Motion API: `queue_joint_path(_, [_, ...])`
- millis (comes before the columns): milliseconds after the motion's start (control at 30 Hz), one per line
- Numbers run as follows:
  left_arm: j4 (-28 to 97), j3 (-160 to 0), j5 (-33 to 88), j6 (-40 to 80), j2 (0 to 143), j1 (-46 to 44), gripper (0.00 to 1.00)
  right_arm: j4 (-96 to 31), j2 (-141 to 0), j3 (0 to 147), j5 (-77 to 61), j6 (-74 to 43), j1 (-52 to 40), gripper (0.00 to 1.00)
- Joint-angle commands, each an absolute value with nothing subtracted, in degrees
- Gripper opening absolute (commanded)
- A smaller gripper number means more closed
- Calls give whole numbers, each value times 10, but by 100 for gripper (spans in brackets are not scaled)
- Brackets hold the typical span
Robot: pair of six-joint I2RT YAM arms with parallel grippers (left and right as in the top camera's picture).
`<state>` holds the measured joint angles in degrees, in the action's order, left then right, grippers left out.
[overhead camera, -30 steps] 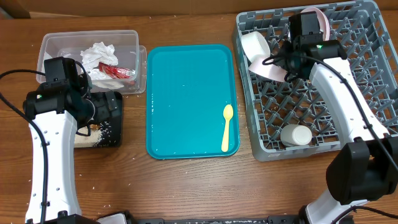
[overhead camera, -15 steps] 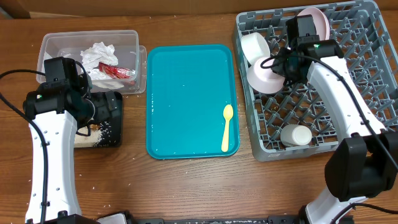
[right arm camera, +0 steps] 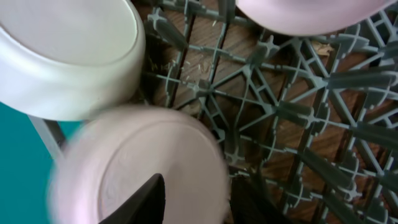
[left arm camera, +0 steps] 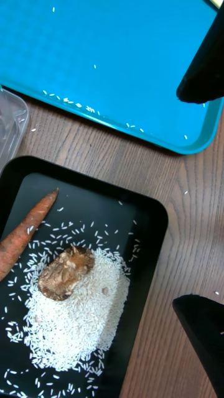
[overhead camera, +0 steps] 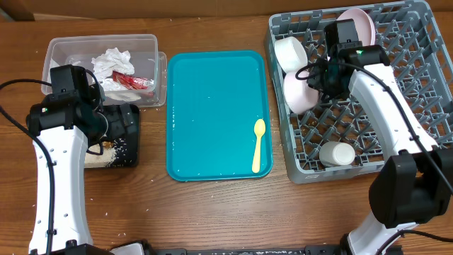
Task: Sort waste into correct bins and load items into the dishwasher
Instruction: 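Open the right gripper and withdraw it upward from the rack, then move the right gripper to the yellow spoon and grasp it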
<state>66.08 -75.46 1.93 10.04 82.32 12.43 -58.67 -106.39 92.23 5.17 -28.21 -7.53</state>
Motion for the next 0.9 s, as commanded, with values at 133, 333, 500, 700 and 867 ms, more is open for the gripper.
queue_joint_path(133, [659,-754,24,88,825,127,100,-577,-1065,920,74,-278,-76,37])
queue_joint_path(333, [659,-754,24,88,825,127,100,-595,-1047,960,36,-237,-76,38])
queue_joint_path(500, [659,-754,24,88,825,127,100,-645,-1012,1013,-78,-190,-95,38])
queue_joint_path(700, [659,-754,24,88,825,127,100,-704,-1002,1001,-118,-161,-208,42])
queue_joint_path(867, [659,-754,24,88,825,127,100,-677,-1014,925,-42,-223,-321,44])
